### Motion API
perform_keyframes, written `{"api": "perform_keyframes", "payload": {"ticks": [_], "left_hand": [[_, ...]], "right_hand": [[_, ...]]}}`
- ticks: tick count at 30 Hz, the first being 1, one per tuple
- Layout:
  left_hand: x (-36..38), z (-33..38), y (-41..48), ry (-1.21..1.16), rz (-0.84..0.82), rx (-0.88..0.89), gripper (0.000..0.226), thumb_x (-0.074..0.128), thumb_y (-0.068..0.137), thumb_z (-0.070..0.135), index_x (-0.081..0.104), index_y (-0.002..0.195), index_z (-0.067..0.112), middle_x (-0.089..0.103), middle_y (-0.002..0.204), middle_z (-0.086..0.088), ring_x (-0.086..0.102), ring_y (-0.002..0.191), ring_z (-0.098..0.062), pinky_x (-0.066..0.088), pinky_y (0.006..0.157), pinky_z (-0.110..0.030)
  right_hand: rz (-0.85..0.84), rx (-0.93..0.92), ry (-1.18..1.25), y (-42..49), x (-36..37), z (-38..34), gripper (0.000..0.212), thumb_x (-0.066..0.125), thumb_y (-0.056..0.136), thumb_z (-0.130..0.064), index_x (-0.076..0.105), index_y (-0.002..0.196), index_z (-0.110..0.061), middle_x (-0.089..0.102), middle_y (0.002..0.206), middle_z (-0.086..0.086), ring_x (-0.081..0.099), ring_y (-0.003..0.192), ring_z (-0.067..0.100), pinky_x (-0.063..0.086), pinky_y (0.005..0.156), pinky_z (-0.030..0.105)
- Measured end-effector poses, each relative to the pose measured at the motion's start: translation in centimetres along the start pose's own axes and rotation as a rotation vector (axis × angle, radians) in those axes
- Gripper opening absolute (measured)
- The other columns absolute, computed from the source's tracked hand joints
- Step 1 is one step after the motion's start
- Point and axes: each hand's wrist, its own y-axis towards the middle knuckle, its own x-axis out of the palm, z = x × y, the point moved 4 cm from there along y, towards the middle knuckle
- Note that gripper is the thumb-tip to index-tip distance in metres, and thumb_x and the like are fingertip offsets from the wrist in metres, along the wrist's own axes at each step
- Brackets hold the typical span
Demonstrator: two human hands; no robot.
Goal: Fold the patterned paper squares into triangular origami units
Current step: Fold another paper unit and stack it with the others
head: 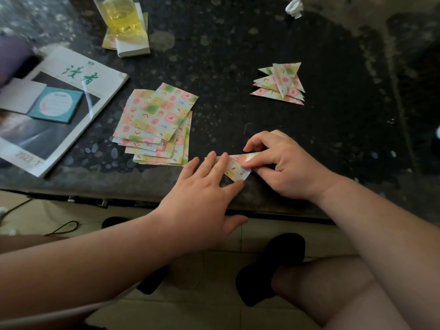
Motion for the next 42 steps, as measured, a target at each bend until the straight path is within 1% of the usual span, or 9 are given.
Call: {"api": "perform_keyframes", "payload": {"ticks": [8, 13, 16, 19, 23, 27, 31, 37, 42], "left_hand": [[-0.6, -0.2, 0.5, 0.021, -0.036, 0.048, 0.078, 0.041, 0.093, 0.073, 0.019, 0.159, 0.038, -0.004, 0.17, -0.012, -0.007, 0.157, -0.028, -0.004, 0.125, -0.049], [-0.8, -0.3, 0.3, 0.003, -0.063, 0.047, 0.104, 0.044, 0.085, 0.081, 0.002, 0.161, 0.025, -0.004, 0.171, -0.009, -0.006, 0.157, -0.025, 0.0, 0.127, -0.047], [-0.7, -0.4, 0.4, 0.004, -0.075, 0.005, 0.117, 0.038, 0.08, 0.089, -0.003, 0.162, 0.016, -0.007, 0.171, -0.005, -0.009, 0.157, -0.023, 0.0, 0.127, -0.047], [-0.4, -0.1, 0.5, 0.032, -0.103, -0.017, 0.121, 0.037, 0.077, 0.093, -0.004, 0.163, 0.018, -0.01, 0.17, -0.004, -0.009, 0.156, -0.032, 0.0, 0.127, -0.05], [-0.3, 0.1, 0.7, 0.021, -0.124, -0.013, 0.118, 0.044, 0.075, 0.092, 0.001, 0.163, 0.027, -0.003, 0.171, -0.003, -0.005, 0.155, -0.043, 0.004, 0.127, -0.053], [-0.4, 0.2, 0.9, 0.05, -0.142, 0.0, 0.116, 0.044, 0.076, 0.092, 0.0, 0.163, 0.029, -0.008, 0.171, -0.007, -0.004, 0.154, -0.045, 0.006, 0.126, -0.055], [-0.4, 0.1, 0.8, 0.051, -0.148, 0.005, 0.118, 0.043, 0.075, 0.093, -0.01, 0.161, 0.033, -0.01, 0.17, -0.008, -0.005, 0.154, -0.044, 0.006, 0.127, -0.054], [-0.5, 0.0, 0.4, 0.058, -0.167, -0.011, 0.114, 0.041, 0.075, 0.094, -0.009, 0.16, 0.037, -0.017, 0.169, -0.005, -0.012, 0.155, -0.04, 0.003, 0.127, -0.051], [0.2, -0.5, -0.1, 0.063, -0.175, -0.011, 0.116, 0.034, 0.071, 0.099, -0.017, 0.158, 0.041, -0.025, 0.167, -0.003, -0.023, 0.153, -0.034, -0.003, 0.125, -0.056]], "right_hand": [[-0.012, -0.006, -0.015, -0.1, 0.0, -0.1, 0.019, 0.069, 0.094, -0.019, 0.082, 0.103, -0.03, 0.059, 0.122, -0.014, 0.051, 0.117, 0.012, 0.046, 0.102, 0.047], [-0.038, 0.026, -0.04, -0.1, -0.3, -0.4, 0.02, 0.07, 0.093, -0.017, 0.081, 0.103, -0.029, 0.059, 0.123, -0.016, 0.049, 0.119, 0.009, 0.043, 0.106, 0.045], [-0.063, 0.059, -0.139, 0.0, -0.7, -1.8, 0.028, 0.06, 0.09, -0.013, 0.08, 0.104, -0.027, 0.061, 0.123, -0.012, 0.049, 0.121, 0.014, 0.04, 0.106, 0.047], [-0.095, 0.064, -0.276, 0.2, -0.6, -4.4, 0.046, 0.045, 0.08, -0.017, 0.078, 0.112, -0.025, 0.067, 0.123, -0.009, 0.051, 0.125, 0.019, 0.038, 0.107, 0.048], [-0.243, 0.135, -0.365, -0.3, 1.0, -7.4, 0.061, 0.047, 0.085, -0.019, 0.048, 0.145, -0.021, 0.049, 0.152, -0.003, 0.027, 0.152, 0.018, 0.012, 0.125, 0.041], [-0.299, 0.224, -0.403, -1.1, 1.6, -8.4, 0.072, 0.05, 0.093, -0.017, 0.019, 0.159, -0.014, 0.025, 0.168, 0.003, 0.007, 0.159, 0.017, -0.003, 0.128, 0.044], [-0.322, 0.282, -0.611, -1.6, 1.8, -8.2, 0.08, 0.05, 0.096, -0.025, 0.009, 0.161, -0.006, 0.021, 0.169, 0.009, 0.012, 0.157, 0.023, -0.011, 0.125, 0.055], [-0.372, 0.404, -0.745, -2.3, 0.9, -7.7, 0.079, 0.052, 0.094, -0.031, 0.017, 0.158, -0.002, 0.022, 0.168, 0.015, 0.027, 0.149, 0.028, -0.009, 0.124, 0.06], [-0.374, 0.55, -0.739, -2.7, -1.6, -6.9, 0.071, 0.055, 0.09, -0.028, 0.032, 0.153, -0.007, 0.045, 0.155, 0.012, 0.042, 0.14, 0.025, 0.001, 0.126, 0.058]]}}
